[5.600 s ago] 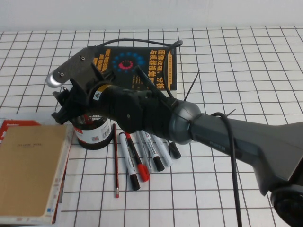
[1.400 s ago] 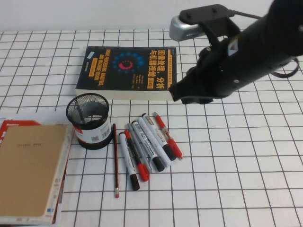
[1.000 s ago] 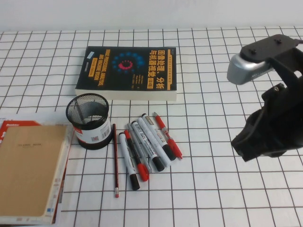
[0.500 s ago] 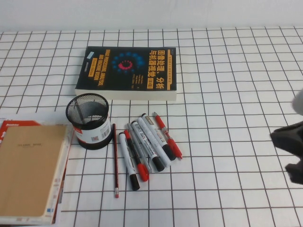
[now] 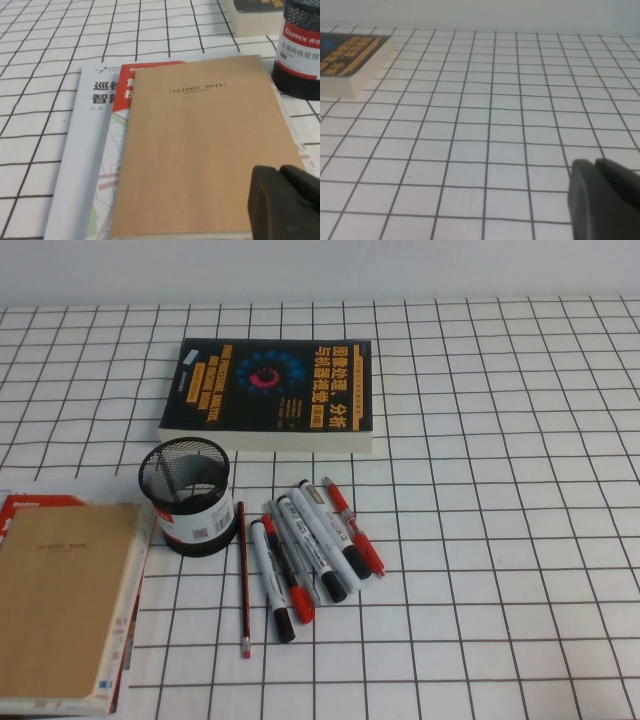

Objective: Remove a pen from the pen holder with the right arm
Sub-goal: 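Take a marker out of the pen holder and lay it on the table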

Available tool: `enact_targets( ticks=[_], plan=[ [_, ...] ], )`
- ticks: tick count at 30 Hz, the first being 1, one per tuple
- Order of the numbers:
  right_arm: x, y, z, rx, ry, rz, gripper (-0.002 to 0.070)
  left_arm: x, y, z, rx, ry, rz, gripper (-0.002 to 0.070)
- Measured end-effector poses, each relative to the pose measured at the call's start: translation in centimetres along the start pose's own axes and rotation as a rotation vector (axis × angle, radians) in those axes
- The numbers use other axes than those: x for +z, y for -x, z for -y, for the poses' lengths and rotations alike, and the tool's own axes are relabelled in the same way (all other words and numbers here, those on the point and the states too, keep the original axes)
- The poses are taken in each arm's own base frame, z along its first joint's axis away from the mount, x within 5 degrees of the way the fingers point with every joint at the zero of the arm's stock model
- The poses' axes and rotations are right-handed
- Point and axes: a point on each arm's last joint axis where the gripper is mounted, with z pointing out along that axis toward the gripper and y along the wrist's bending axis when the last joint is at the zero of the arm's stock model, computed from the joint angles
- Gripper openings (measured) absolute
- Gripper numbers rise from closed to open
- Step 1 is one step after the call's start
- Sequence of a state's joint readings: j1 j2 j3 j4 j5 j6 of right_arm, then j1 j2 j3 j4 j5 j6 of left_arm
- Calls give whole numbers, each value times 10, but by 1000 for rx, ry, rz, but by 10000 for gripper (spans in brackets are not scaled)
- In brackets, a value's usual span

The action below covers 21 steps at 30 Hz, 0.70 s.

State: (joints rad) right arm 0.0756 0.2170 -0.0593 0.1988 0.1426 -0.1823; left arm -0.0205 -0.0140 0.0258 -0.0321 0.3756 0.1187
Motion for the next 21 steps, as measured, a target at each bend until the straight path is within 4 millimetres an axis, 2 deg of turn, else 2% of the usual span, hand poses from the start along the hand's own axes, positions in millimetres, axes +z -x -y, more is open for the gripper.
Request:
enact_targets(
  ticks=[3, 7, 16, 21],
  plan=[
    [-5, -16, 2, 22, -27, 49, -15, 0, 0, 0, 0, 0, 0, -4],
    [-12, -20, 1, 22, -23, 103, -15, 0, 0, 0, 0, 0, 0, -4],
    [-12, -34, 0, -35, -8, -48, -15, 0, 0, 0, 0, 0, 0, -4],
    [-12, -37, 0, -40, -5, -75, -15, 0, 0, 0, 0, 0, 0, -4]
  ],
)
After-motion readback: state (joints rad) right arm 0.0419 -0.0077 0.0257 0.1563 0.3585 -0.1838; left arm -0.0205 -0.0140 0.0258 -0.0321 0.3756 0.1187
